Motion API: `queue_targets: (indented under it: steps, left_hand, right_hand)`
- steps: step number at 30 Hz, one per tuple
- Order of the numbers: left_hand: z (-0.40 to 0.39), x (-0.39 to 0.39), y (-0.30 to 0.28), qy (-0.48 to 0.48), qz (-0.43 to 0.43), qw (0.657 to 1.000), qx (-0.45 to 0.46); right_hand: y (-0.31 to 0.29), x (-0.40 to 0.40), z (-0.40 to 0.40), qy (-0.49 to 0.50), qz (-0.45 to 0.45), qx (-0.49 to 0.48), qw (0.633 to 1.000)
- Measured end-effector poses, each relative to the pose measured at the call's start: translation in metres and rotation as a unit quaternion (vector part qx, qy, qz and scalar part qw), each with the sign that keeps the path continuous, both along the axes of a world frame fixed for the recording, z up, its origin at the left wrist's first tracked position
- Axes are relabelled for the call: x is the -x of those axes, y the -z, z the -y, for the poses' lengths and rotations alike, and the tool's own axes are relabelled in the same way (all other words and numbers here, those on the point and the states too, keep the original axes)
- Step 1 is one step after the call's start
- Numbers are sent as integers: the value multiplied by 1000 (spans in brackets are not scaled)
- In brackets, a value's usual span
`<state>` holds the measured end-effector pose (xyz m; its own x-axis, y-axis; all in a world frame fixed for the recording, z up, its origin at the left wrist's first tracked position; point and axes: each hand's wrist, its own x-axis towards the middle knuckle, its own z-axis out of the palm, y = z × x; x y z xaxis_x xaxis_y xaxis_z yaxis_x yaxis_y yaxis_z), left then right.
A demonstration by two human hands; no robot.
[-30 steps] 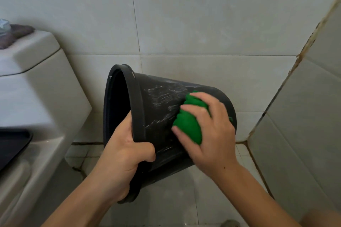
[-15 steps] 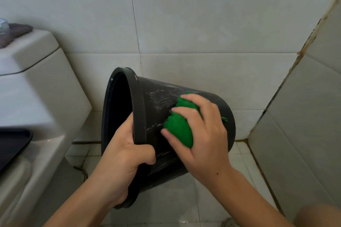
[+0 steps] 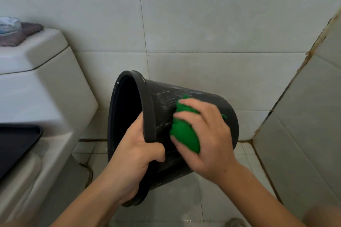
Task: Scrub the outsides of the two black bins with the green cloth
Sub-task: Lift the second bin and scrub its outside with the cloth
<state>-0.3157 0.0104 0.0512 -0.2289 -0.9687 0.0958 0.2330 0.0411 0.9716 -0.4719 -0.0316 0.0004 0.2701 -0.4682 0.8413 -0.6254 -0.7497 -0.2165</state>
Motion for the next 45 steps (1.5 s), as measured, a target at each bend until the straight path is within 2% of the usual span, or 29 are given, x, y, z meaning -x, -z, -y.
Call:
queue_targets:
  steps: [3, 8, 11, 14, 20, 26, 32, 38, 41, 43, 45]
  left_hand:
    - [-1, -3, -2, -4, 15, 1000, 11]
    - [1, -16, 0, 4, 8, 1000, 17]
    - [-1, -21, 2, 19, 0, 1000, 10]
    - [-3, -24, 2, -1, -3, 1000, -4]
    - [-6, -13, 1, -28, 12, 999, -21]
    - [-2, -14, 0, -24, 22, 999, -14]
    - [0, -10, 0, -10, 32, 999, 18]
    - [5, -11, 1, -54, -8, 997, -47]
    - [2, -9, 3, -58, -40, 997, -35]
    - [0, -8, 3, -48, -29, 998, -20]
    - [-2, -7, 3, -46, -5, 999, -5]
  right_hand:
    - [-4, -4, -2, 18, 40, -37, 998]
    - [-4, 0, -14, -63, -20, -94, 993]
    - [-3, 4, -11, -64, 63, -119, 989]
    - [-4, 0, -12, -50, 104, -85, 990]
    - [2, -20, -23, -91, 46, 13, 995]
    - [-8, -19, -6, -105, 74, -18, 992]
    - [-14, -24, 1, -71, 168, -45, 982]
    - [5, -29, -17, -100, 75, 6, 992]
    - [-4, -18, 3, -48, 144, -37, 988]
    - [-6, -8, 14, 12, 210, -84, 974]
    - [1, -1, 17, 47, 233, -114, 965]
